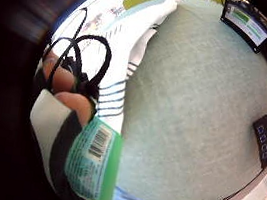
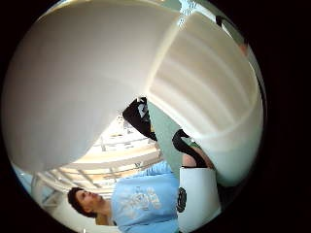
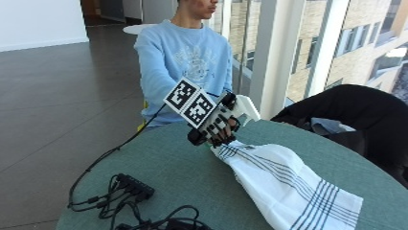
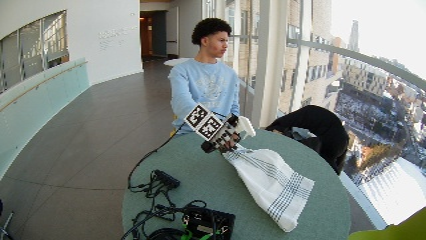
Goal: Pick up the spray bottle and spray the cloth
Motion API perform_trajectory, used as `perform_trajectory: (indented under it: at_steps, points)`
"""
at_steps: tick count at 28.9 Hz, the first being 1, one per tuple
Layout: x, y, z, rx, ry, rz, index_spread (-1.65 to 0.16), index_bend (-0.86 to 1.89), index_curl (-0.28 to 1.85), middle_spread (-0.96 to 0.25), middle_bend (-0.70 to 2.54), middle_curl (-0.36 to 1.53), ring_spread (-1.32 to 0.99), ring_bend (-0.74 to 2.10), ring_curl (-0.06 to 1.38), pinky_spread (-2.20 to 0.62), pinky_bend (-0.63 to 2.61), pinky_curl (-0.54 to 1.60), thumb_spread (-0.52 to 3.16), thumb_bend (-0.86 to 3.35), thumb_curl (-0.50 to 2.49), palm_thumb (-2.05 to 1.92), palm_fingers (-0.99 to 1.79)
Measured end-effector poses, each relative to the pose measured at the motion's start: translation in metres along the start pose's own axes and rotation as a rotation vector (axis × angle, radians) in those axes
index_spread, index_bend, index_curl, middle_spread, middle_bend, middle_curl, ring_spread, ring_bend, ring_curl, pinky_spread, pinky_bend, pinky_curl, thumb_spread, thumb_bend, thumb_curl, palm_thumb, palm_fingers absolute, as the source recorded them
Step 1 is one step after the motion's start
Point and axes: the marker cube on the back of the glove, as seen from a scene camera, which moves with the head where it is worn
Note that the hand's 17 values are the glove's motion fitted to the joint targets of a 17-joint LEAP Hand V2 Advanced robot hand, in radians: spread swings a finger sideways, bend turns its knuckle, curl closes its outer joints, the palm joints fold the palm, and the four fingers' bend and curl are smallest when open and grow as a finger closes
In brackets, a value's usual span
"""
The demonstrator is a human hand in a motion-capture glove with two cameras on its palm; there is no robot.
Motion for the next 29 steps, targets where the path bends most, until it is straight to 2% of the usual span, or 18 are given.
perform_trajectory:
  at_steps: [9, 15, 29]
  points:
    - [-0.053, 0.014, 0.032, 0.055, -0.128, -0.208, -0.21, 0.16, 0.48, -0.08, 0.17, 0.40, -0.04, 0.61, 0.41, 0.02, 0.41, 0.38, 0.52, -0.03, 0.73, 0.94, 1.14]
    - [-0.093, 0.019, 0.076, 0.041, -0.217, -0.320, -0.21, 0.15, 0.48, -0.07, 0.25, 0.43, -0.05, 0.56, 0.40, 0.02, 0.38, 0.37, 0.52, -0.03, 0.73, 0.94, 1.15]
    - [-0.154, 0.019, 0.177, 0.042, -0.443, -0.484, -0.23, 0.15, 0.47, -0.08, 0.21, 0.44, -0.05, 0.54, 0.40, 0.03, 0.35, 0.36, 0.60, -0.03, 0.73, 0.92, 1.12]
